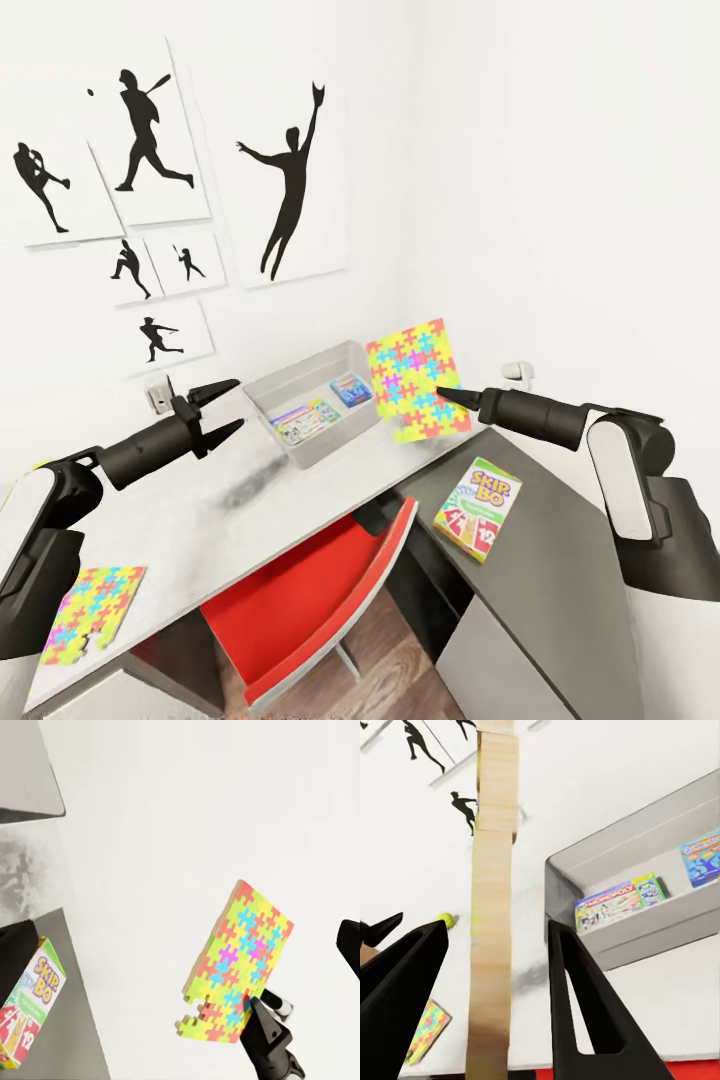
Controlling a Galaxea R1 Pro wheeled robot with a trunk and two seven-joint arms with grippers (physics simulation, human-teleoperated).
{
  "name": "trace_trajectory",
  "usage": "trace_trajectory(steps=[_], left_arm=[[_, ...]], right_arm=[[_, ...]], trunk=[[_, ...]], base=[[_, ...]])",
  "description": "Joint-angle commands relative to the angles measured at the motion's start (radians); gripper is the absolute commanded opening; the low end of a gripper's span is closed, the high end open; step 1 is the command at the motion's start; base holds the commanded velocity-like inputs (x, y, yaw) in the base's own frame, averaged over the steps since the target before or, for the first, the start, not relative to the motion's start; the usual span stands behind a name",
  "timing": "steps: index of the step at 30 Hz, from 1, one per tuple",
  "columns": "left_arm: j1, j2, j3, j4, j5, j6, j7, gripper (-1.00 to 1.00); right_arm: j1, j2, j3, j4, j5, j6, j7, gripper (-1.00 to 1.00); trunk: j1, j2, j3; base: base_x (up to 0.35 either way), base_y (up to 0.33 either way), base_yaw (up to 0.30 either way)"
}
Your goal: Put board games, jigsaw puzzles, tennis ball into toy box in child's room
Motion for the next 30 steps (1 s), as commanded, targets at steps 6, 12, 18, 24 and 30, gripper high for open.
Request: trace_trajectory(steps=[6, 12, 18, 24, 30], left_arm=[[0.000, -0.001, -0.001, 0.006, 0.011, -0.002, 0.012, 1.00], [0.006, -0.001, 0.000, 0.015, 0.008, -0.003, 0.009, 1.00], [0.011, -0.001, 0.000, 0.017, 0.007, -0.004, 0.010, 1.00], [0.018, 0.000, 0.001, 0.018, 0.006, -0.004, 0.011, 1.00], [0.021, 0.000, 0.001, 0.018, 0.005, -0.006, 0.011, 1.00]], right_arm=[[-0.003, 0.000, -0.001, 0.000, 0.007, 0.005, 0.006, -1.00], [-0.007, 0.001, 0.000, 0.006, 0.008, 0.005, 0.003, -1.00], [-0.036, 0.000, 0.001, 0.066, 0.010, 0.005, 0.000, -1.00], [-0.087, 0.002, 0.002, 0.184, 0.012, 0.005, -0.001, -1.00], [-0.103, 0.003, 0.002, 0.220, 0.013, 0.005, -0.002, -1.00]], trunk=[[0.001, -0.002, -0.006], [0.001, -0.002, -0.010], [0.001, -0.002, -0.014], [0.001, -0.002, -0.019], [0.001, -0.002, -0.024]], base=[[0.000, 0.000, 0.277], [0.000, 0.000, 0.274], [0.000, 0.000, 0.265], [0.000, 0.000, 0.262], [0.000, 0.000, 0.261]])
